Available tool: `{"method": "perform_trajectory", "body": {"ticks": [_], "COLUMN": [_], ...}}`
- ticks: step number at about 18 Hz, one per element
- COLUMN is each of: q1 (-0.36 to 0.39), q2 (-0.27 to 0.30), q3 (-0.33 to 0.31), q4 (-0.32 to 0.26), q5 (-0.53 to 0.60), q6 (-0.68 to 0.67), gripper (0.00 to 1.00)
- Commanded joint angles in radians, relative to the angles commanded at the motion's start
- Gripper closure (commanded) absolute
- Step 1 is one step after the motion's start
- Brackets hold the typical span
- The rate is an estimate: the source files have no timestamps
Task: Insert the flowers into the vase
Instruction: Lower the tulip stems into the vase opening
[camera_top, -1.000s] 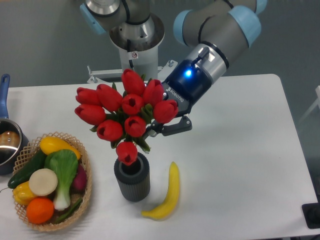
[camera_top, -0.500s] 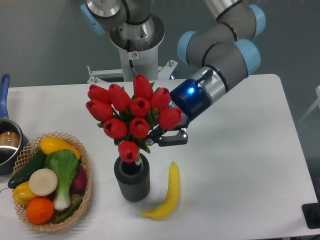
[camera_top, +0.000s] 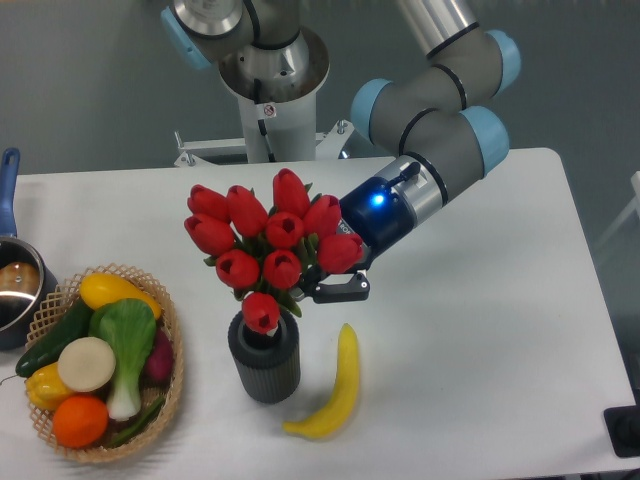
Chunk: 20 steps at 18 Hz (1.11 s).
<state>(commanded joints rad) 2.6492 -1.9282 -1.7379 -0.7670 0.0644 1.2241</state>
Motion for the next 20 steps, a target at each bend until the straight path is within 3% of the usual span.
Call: {"method": "perform_trajectory", "body": {"ticks": [20], "q1": [-0.006], "q2": [-0.052], "q3": [-0.072], "q4": [0.0], "q5": [-0.023], "q6": [0.132], "gripper": [0.77]}}
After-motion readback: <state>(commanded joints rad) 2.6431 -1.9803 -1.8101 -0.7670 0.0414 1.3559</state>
